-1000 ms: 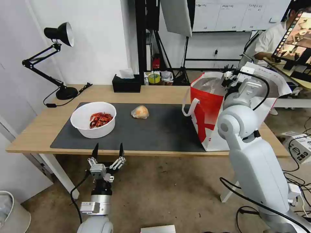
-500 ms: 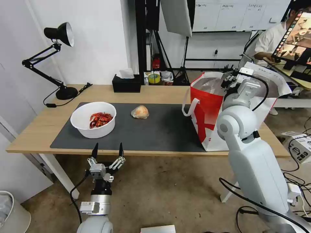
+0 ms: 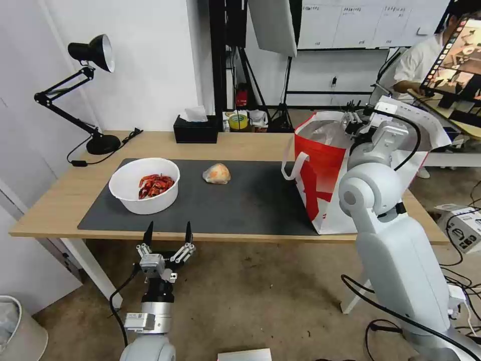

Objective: Pick up the trash from the table and place it into the takeout bag.

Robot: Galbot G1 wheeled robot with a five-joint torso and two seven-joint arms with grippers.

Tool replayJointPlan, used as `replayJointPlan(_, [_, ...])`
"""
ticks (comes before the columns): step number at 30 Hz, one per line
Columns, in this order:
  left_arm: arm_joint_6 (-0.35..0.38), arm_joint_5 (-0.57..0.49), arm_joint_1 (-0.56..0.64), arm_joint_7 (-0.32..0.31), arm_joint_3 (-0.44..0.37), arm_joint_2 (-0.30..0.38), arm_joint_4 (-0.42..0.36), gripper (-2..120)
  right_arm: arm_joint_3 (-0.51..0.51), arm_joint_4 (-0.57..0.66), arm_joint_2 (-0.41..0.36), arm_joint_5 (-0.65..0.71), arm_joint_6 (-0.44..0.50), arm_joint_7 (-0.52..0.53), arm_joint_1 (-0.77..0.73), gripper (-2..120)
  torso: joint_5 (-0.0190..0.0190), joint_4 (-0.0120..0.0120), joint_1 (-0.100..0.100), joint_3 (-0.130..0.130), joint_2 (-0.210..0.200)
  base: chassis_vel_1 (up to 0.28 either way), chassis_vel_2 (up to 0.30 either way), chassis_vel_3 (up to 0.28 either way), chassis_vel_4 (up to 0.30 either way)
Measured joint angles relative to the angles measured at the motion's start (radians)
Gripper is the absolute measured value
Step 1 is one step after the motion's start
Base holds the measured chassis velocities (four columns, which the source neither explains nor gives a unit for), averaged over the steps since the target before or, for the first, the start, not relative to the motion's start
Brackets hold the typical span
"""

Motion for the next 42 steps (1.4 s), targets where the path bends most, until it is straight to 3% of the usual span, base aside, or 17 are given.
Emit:
replayJointPlan(4, [0.001,0.001,0.001,0.0,0.0,-0.002,-0.002,100,0.004,0.007,-0.001,-0.006,0.015,-0.04,-0.008,99,0.0,0.0,0.0,0.0,0.0,0.0,0.0,0.0,0.0])
replayJointPlan(9, [0.001,0.002,0.001,0.0,0.0,-0.003,-0.004,100,0.005,0.032,-0.013,-0.1,0.189,-0.258,-0.059,100,-0.0001,0.0001,0.0,0.0,0.0,0.0,0.0,0.0,0.0])
replayJointPlan(16, [0.002,0.003,0.002,0.0,0.0,-0.005,-0.008,100,0.021,0.061,-0.031,-0.167,0.317,-0.409,-0.133,100,-0.0001,0.0,0.0,0.0,0.0,0.0,0.0,0.0,0.0])
replayJointPlan(19, [0.002,0.004,0.003,0.0,0.002,-0.005,-0.011,100,0.064,0.093,-0.054,-0.213,0.444,-0.532,-0.236,100,0.0,0.0001,0.0,0.0,0.0,0.0,0.0,0.0,0.0])
replayJointPlan(27, [0.001,0.007,0.003,0.0,0.01,-0.011,-0.011,100,0.123,0.155,-0.037,-0.282,0.589,-0.599,-0.454,100,-0.0001,-0.0001,0.0,0.0,0.0,0.0,0.0,0.0,0.0])
replayJointPlan(29, [0.0,0.009,0.0,0.0,0.014,-0.012,-0.009,100,0.146,0.155,-0.002,-0.345,0.666,-0.626,-0.549,100,0.0002,-0.0003,0.0,0.0,0.0,0.0,0.0,0.0,0.0])
replayJointPlan(42, [0.0,0.015,0.008,0.0,0.018,-0.015,-0.016,100,0.184,0.133,0.092,-0.432,0.823,-0.679,-0.758,100,-0.0001,-0.0001,0.0,0.0,0.0,0.0,0.0,0.0,0.0])
